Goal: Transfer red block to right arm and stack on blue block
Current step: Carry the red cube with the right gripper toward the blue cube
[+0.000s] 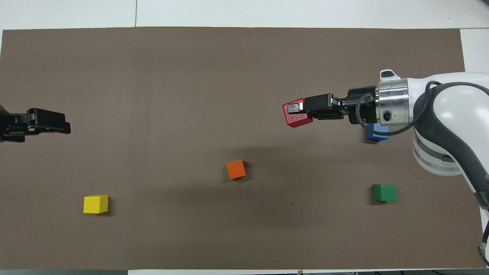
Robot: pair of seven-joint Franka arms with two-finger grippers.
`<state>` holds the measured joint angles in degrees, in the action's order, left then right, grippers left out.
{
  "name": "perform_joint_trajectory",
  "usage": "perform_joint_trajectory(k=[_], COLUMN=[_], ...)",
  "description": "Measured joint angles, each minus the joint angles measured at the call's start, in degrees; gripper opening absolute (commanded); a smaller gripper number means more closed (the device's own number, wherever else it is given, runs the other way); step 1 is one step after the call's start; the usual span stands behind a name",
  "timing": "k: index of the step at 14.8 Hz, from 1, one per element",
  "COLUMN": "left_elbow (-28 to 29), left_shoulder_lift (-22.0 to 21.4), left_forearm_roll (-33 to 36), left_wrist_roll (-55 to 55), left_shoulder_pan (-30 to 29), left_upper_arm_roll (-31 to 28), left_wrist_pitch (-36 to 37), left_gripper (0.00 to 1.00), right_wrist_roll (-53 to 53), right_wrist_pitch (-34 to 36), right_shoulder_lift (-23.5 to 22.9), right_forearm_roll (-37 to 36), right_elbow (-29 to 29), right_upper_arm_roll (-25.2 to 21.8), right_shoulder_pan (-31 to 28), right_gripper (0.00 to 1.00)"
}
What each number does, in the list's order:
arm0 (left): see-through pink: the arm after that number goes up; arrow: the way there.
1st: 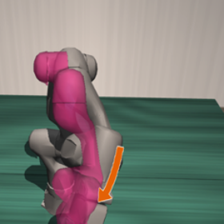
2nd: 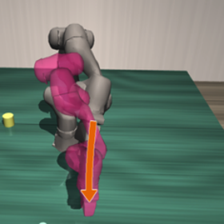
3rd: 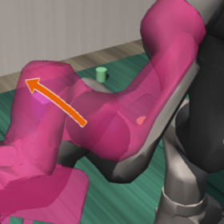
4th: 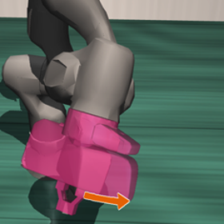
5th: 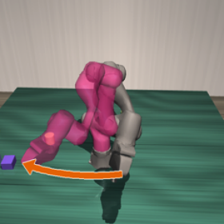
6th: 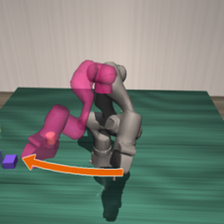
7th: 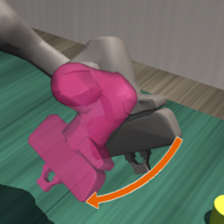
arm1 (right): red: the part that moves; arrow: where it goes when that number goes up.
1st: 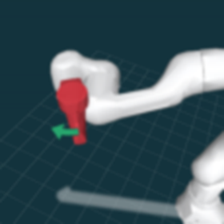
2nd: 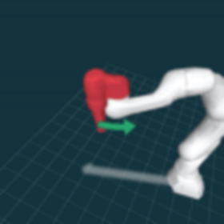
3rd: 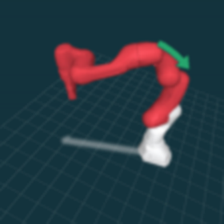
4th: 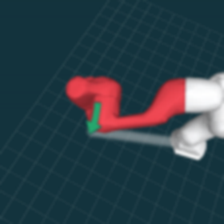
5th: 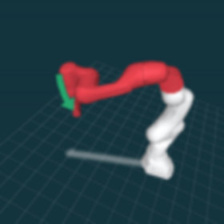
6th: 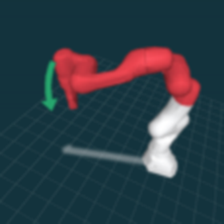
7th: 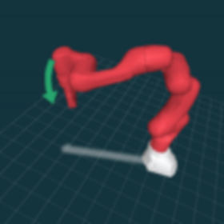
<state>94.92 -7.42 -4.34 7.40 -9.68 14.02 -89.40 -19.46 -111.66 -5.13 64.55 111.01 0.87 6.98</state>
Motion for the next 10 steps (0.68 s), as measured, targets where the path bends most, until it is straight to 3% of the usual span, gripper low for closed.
perform_joint_trajectory(k=[3, 10], left_elbow=[1.72, 5.50], left_shoulder_lift=[-0.02, -0.04], left_forearm_roll=[0.13, 0.19], left_wrist_roll=[-6.19, -7.45], left_shoulder_pan=[-0.75, -1.63], left_upper_arm_roll=[-0.11, -0.10], left_wrist_pitch=[-0.25, -2.74], left_gripper=[1.00, 1.00], right_wrist_roll=[2.87, 15.51], right_wrist_pitch=[-0.02, 0.14], right_shoulder_lift=[-0.01, 0.07], right_forearm_roll=[-10.17, -37.82], right_elbow=[-0.95, -4.95], right_upper_arm_roll=[-0.01, -0.03], right_shoulder_pan=[-0.38, -0.72], right_gripper=[0.00, 0.00])
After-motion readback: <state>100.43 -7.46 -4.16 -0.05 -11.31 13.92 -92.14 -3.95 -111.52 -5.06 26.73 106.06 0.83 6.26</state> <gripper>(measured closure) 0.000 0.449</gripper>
